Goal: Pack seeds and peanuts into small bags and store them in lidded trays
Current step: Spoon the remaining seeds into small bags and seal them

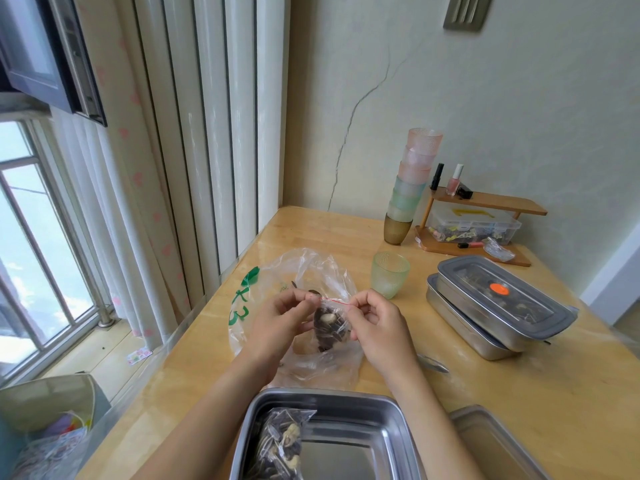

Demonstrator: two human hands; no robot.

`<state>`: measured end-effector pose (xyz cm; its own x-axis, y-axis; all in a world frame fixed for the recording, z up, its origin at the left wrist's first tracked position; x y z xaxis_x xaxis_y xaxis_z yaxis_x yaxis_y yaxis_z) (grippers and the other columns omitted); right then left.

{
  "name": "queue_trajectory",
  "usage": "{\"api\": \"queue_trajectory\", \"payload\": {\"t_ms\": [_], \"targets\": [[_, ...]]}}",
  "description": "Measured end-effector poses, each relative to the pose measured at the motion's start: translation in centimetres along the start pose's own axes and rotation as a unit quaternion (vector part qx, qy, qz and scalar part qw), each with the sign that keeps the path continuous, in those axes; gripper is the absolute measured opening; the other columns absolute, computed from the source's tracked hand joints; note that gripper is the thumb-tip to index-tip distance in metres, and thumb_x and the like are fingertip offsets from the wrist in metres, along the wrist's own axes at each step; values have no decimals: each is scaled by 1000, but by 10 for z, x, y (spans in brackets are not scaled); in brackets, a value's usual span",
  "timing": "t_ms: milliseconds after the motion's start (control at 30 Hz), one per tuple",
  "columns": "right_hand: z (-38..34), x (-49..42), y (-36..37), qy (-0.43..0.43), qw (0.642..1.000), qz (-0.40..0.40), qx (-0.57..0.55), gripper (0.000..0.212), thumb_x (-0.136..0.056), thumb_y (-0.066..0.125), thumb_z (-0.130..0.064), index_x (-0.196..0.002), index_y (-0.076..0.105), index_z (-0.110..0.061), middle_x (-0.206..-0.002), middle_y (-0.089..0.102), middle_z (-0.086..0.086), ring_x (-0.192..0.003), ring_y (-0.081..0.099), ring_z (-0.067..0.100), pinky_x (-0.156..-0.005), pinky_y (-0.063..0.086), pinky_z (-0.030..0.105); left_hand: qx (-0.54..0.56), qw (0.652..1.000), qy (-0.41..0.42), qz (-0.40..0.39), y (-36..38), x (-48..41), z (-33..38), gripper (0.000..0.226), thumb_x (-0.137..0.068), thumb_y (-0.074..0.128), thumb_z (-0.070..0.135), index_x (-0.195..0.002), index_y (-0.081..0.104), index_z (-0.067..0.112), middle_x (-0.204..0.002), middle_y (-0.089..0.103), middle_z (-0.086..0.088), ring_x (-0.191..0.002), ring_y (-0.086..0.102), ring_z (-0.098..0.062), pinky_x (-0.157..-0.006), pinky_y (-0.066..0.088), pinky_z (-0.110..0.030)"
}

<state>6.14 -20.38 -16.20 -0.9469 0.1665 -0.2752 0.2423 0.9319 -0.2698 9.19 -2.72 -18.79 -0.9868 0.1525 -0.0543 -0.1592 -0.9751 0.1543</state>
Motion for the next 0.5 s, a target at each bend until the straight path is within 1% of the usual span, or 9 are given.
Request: {"api": "queue_trajectory", "payload": {"t_ms": [100,167,233,267,333,367,433,467,500], "targets": [[3,-1,2,10,1000,-7,-15,7,-84,67,-32,-80,64,-27,-64,60,-9,-66,56,14,-70,50,43,-8,1000,9,7,-2,0,2,16,-95,72,24,-89,73,9,-100,76,-18,-93,72,-26,-92,60,-41],[4,0,7,20,999,-29,-22,19,-79,67,-45,-83,63,-26,-68,63,-9,-68,57,16,-71,49,42,-14,1000,17,4,0,0,4,17,-95,71,24,-90,75,8,-97,77,-16,-90,71,-24,-87,60,-34],[2,2,13,16,999,-46,-11,30,-76,68,-54,-85,65,-26,-78,72,-5,-78,66,23,-77,54,46,-14,1000,22,-8,4,1,5,17,-96,70,22,-92,76,6,-91,76,-12,-84,68,-18,-81,59,-26],[-1,3,13,7,999,-46,-6,32,-77,69,-55,-86,66,-24,-82,74,-4,-84,69,23,-81,56,46,-14,1000,22,-17,6,2,6,17,-96,70,21,-93,77,6,-89,75,-12,-82,67,-15,-80,58,-25],[-6,3,9,-13,999,-35,0,27,-79,71,-50,-83,68,-24,-80,73,-5,-84,69,17,-80,56,42,-17,999,22,-34,10,3,6,19,-97,69,21,-97,76,3,-90,75,-13,-82,66,-14,-84,56,-30],[-7,2,7,-20,999,-30,3,21,-83,73,-44,-82,68,-23,-79,72,-6,-81,68,14,-78,55,40,-19,999,22,-41,11,4,6,20,-97,69,21,-99,75,2,-93,75,-13,-84,67,-14,-86,55,-31],[-8,1,5,-28,999,-25,6,13,-90,75,-28,-81,69,-21,-77,71,-7,-77,66,8,-76,53,37,-18,998,31,-54,14,6,8,20,-97,69,19,-102,73,1,-100,76,-14,-89,68,-13,-86,56,-27],[-7,1,5,-28,999,-25,6,12,-91,75,-24,-81,70,-21,-77,71,-8,-77,65,6,-76,52,36,-17,998,37,-57,15,6,10,20,-97,69,18,-103,72,-1,-101,76,-14,-89,68,-12,-83,55,-23],[-7,1,5,-26,999,-25,4,12,-91,75,-25,-81,70,-20,-77,71,-8,-77,65,6,-76,52,37,-15,997,41,-58,15,6,11,19,-96,69,16,-103,72,-2,-100,76,-13,-88,69,-10,-80,54,-20]]}}
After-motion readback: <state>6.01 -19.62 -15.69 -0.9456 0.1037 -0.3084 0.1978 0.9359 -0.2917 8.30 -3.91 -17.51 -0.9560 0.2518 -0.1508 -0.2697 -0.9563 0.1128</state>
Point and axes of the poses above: each hand's wrist, its own x-axis away from the middle knuckle, its own y-axis out of the palm, z = x × y, the point moved 10 cm from there along -x, towards the middle knuckle
